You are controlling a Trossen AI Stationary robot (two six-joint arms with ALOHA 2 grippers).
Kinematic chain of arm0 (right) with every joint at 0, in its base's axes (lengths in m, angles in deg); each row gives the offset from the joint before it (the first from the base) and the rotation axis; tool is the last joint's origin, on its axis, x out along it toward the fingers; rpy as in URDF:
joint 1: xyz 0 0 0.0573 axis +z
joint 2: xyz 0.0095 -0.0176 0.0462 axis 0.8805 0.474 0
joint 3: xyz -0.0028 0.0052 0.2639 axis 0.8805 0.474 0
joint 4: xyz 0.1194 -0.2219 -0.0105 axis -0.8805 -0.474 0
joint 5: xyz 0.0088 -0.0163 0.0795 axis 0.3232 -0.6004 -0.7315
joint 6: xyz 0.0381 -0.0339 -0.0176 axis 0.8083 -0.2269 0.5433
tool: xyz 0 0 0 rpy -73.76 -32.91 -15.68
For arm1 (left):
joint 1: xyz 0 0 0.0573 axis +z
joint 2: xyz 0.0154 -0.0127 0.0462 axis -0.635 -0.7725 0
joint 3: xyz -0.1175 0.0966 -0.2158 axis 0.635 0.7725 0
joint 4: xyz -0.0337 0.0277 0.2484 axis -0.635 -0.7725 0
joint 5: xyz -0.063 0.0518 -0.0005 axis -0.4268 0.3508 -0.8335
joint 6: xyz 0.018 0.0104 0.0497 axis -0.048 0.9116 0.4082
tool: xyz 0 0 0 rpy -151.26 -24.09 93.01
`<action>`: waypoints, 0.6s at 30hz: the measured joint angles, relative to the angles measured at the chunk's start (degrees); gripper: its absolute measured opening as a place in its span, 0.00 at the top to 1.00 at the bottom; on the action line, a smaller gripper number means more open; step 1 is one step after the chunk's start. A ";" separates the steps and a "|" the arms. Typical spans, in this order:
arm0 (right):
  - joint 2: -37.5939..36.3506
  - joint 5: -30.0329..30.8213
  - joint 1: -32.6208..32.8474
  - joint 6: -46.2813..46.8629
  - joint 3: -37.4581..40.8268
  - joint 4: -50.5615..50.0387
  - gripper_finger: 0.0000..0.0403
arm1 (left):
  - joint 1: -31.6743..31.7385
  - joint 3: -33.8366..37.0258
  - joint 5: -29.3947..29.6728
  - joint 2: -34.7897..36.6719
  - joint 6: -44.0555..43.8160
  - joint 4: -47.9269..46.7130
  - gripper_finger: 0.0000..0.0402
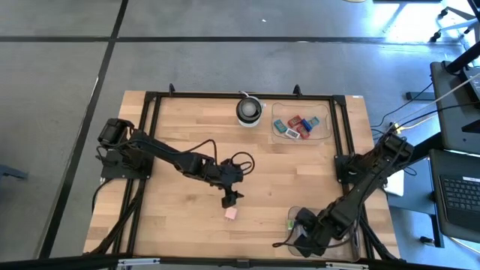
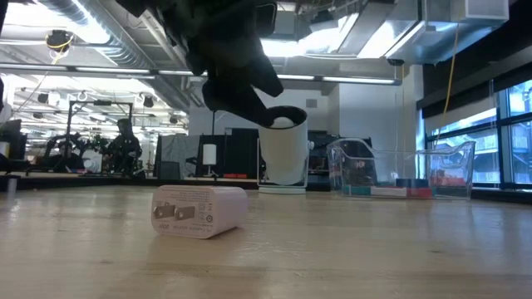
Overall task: Pick & Place Office items
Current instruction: Put the light blue charger adapter into the bottom transparent bin, then put the white charger adapter into the bottom transparent bin
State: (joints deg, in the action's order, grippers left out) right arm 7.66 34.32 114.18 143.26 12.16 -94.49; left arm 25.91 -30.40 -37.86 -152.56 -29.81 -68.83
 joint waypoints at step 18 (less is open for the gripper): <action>-2.01 -14.93 -1.49 -8.60 -0.04 1.32 0.28 | -6.22 1.46 -10.87 -0.03 20.77 -5.30 0.25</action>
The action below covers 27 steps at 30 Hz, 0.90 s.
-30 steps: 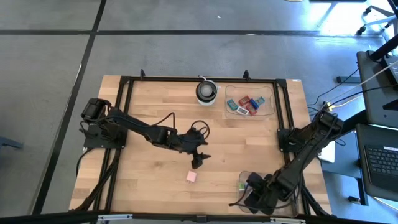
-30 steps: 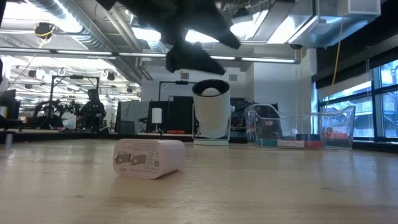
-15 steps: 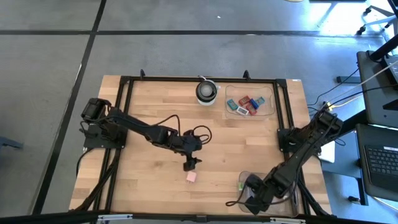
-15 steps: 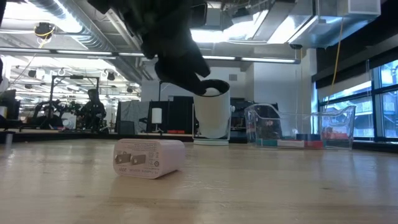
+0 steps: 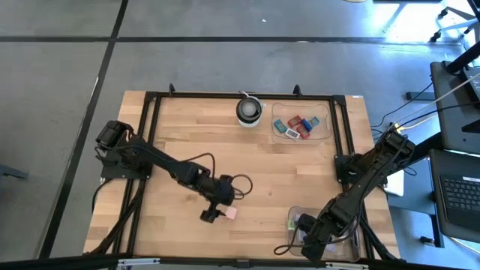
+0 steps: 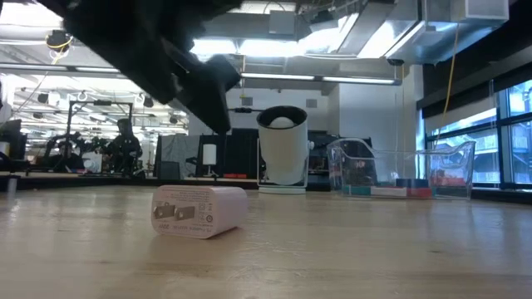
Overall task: Pick & Place Office items
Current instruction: Put the white charger adapter into the bottom transparent bin
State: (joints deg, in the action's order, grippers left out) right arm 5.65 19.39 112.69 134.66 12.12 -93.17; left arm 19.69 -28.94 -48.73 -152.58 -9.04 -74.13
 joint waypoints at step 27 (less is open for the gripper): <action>0.00 6.43 -0.93 -5.71 0.00 0.20 0.28 | -7.26 0.74 16.97 -8.85 -4.04 6.64 0.25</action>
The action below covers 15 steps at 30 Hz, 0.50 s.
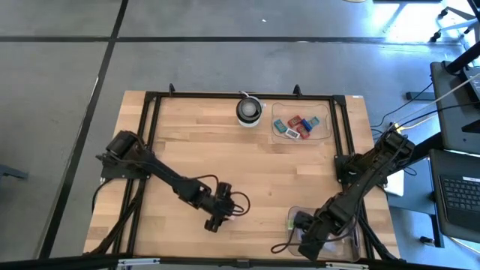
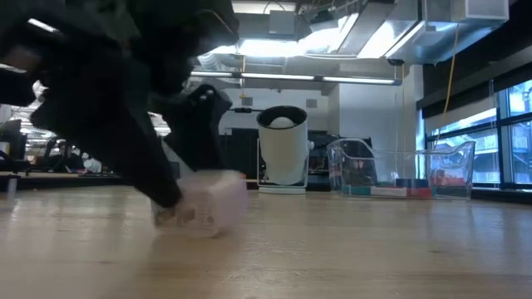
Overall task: Pick & Place Office items
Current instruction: Put the white charger adapter into the bottom transparent bin
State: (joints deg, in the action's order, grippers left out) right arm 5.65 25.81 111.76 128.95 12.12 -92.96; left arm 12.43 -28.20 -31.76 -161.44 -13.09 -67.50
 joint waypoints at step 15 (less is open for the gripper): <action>0.00 0.21 -0.41 -1.30 0.02 0.35 0.28 | 0.14 -0.01 1.94 -1.13 0.18 0.08 0.51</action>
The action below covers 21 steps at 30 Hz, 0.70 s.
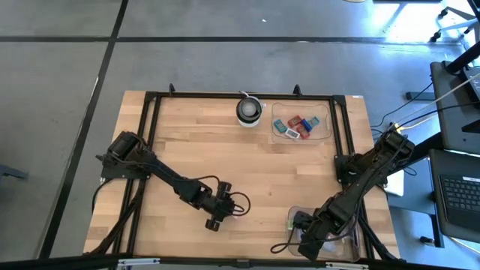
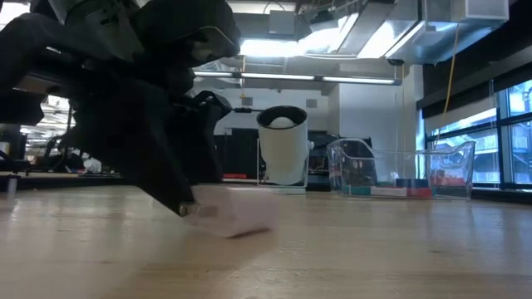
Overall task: Pick & Place Office items
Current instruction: Put the white charger adapter into the bottom transparent bin
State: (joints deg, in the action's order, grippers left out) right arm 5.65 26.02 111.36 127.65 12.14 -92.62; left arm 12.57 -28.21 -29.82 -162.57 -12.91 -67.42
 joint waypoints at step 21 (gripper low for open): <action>0.00 1.21 -0.07 -0.49 0.01 0.02 0.28 | 0.39 -4.67 -2.23 0.02 -0.32 -5.73 0.60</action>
State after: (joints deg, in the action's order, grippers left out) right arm 5.65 27.23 111.29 127.16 12.14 -92.59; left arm 12.96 -32.88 -32.05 -162.55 -13.22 -73.15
